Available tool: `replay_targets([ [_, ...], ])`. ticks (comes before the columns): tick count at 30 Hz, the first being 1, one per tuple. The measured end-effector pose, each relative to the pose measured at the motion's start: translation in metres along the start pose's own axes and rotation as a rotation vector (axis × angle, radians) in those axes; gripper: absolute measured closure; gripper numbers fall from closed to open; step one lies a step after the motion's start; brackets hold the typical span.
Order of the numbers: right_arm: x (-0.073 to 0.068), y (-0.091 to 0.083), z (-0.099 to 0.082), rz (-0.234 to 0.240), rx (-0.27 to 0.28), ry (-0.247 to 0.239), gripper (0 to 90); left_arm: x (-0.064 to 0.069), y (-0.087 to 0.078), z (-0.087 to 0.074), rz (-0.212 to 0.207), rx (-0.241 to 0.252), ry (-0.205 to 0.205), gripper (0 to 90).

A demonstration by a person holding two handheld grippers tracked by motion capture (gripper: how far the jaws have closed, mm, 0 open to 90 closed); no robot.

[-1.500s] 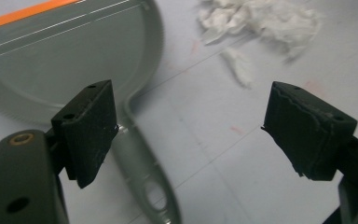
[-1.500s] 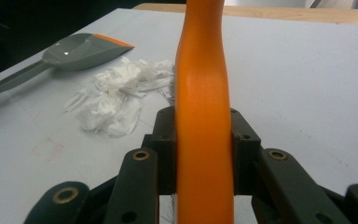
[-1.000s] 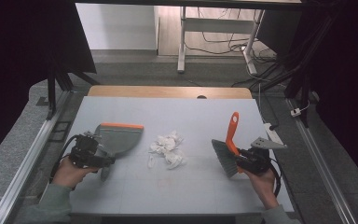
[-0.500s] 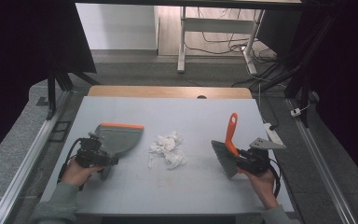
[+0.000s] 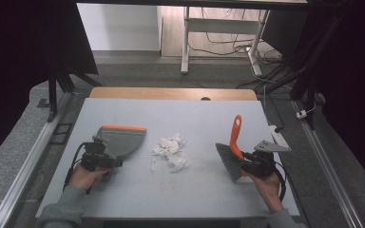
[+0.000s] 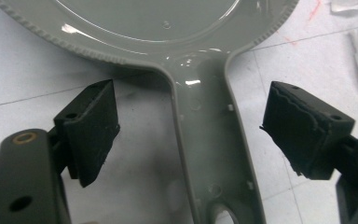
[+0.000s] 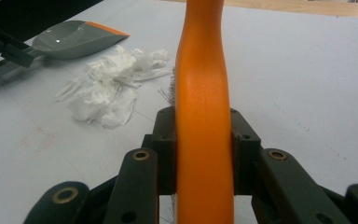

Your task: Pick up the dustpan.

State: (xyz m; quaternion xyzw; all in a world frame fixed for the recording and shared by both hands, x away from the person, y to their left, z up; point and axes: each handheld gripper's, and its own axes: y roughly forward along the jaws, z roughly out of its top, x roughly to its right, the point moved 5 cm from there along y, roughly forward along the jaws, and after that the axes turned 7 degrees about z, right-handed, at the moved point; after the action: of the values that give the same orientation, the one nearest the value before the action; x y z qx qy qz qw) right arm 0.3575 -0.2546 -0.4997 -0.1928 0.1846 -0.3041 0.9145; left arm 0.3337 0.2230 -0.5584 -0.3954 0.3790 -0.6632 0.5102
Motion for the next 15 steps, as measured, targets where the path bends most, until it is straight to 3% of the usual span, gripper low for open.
replay_targets([
  [12, 0.0007, -0.0006, 0.0000, -0.004, 0.001, 0.001, 69.0, -0.0009, 0.0077, 0.0005, -0.016, 0.022, -0.042, 40.6],
  [15, 0.0008, -0.0005, -0.0002, -0.004, 0.001, 0.002, 69.0, -0.0023, 0.0079, 0.0008, -0.048, 0.033, -0.059, 45.8],
])
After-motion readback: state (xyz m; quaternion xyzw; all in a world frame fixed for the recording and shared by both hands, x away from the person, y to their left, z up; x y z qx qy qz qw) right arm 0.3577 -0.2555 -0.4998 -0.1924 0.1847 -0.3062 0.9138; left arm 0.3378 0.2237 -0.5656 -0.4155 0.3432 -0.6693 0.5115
